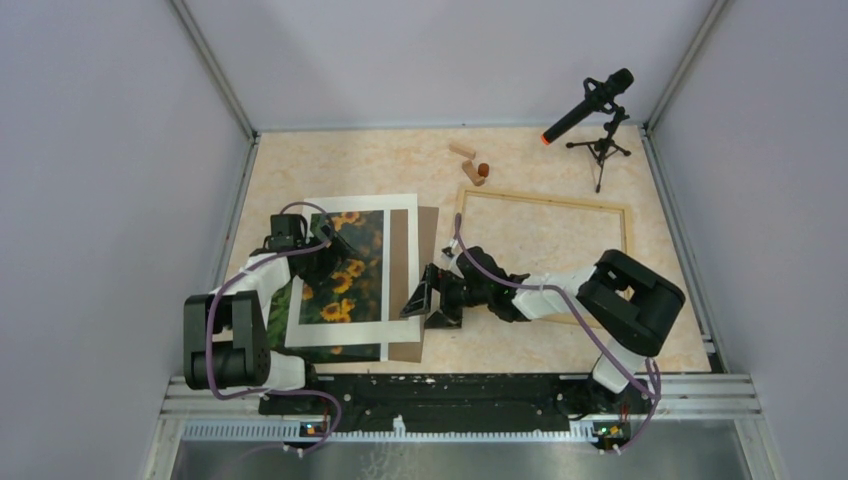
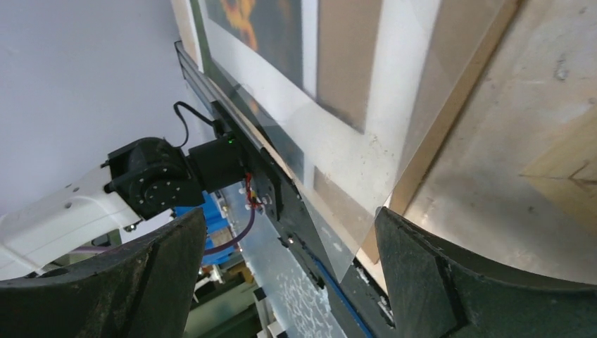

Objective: Put the photo into the frame

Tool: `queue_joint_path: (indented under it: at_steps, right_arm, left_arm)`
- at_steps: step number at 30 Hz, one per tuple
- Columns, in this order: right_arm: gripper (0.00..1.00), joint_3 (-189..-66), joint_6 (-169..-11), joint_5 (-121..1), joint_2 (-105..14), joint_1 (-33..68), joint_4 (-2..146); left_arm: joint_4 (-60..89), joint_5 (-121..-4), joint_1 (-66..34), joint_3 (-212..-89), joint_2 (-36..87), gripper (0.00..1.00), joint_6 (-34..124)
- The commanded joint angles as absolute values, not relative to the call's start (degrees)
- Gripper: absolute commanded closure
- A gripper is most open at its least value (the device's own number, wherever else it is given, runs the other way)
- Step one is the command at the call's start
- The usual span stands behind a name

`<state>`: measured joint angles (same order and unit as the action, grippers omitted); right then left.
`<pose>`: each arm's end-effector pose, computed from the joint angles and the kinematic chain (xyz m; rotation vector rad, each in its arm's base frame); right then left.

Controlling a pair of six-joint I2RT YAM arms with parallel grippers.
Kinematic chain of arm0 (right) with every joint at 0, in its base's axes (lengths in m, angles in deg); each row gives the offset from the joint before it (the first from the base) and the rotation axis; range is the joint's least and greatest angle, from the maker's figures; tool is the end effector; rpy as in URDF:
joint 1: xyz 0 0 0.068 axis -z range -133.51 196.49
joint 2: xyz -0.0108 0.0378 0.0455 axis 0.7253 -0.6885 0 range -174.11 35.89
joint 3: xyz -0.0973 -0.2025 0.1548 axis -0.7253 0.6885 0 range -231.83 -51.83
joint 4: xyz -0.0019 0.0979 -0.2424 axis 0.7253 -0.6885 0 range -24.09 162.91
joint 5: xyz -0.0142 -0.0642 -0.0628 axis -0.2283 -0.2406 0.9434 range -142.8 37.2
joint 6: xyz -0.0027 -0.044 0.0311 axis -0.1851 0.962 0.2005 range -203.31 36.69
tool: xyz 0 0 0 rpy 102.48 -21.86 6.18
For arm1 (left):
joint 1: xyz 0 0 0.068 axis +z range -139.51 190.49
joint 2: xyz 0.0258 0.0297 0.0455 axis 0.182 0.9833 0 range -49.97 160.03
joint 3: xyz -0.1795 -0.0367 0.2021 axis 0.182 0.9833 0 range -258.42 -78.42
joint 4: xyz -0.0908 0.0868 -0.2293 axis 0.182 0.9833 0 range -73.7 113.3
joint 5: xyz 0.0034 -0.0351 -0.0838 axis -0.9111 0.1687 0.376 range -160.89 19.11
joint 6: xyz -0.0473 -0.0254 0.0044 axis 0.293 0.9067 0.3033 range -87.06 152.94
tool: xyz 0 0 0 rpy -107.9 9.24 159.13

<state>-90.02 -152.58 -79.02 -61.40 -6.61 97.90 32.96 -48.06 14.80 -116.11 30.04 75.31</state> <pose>0.1787 0.2641 0.1366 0.0483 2.6487 1.5169 0.2511 0.0052 0.1614 -0.9173 2.5021 -0.7485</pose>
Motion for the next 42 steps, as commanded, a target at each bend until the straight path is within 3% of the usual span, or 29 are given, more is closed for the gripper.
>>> queue_joint_path:
  at_steps: [1, 12, 22, 32, 38, 42]
  right_arm:
    - [0.13, -91.6, -152.6, -78.8, -57.3, -7.5, 98.7]
    - [0.16, -91.8, -154.1, -73.2, -61.8, -7.4, 110.0]
    - [0.24, -94.7, -150.0, -65.9, -65.9, -5.6, 107.9]
    - [0.56, -103.3, -143.4, -63.4, -72.1, -4.3, 106.4]
    - [1.0, -108.3, -137.5, -63.9, -70.2, -3.2, 96.3]
    - [1.0, -108.5, -131.4, -63.6, -62.7, -1.9, 87.8]
  left_arm:
    - [34.8, -53.6, 14.5, -112.9, 32.5, 0.01, 73.5]
    - [35.4, -53.4, 14.5, -113.6, 32.0, 0.02, 72.7]
    - [35.4, -53.7, 14.7, -113.9, 31.5, 0.02, 71.4]
    - [36.0, -53.5, 14.6, -115.8, 29.1, 0.02, 68.2]
    - [39.2, -58.2, 12.0, -120.7, 23.5, 0.02, 63.5]
    - [42.3, -58.2, 11.1, -127.1, 18.4, 0.02, 59.4]
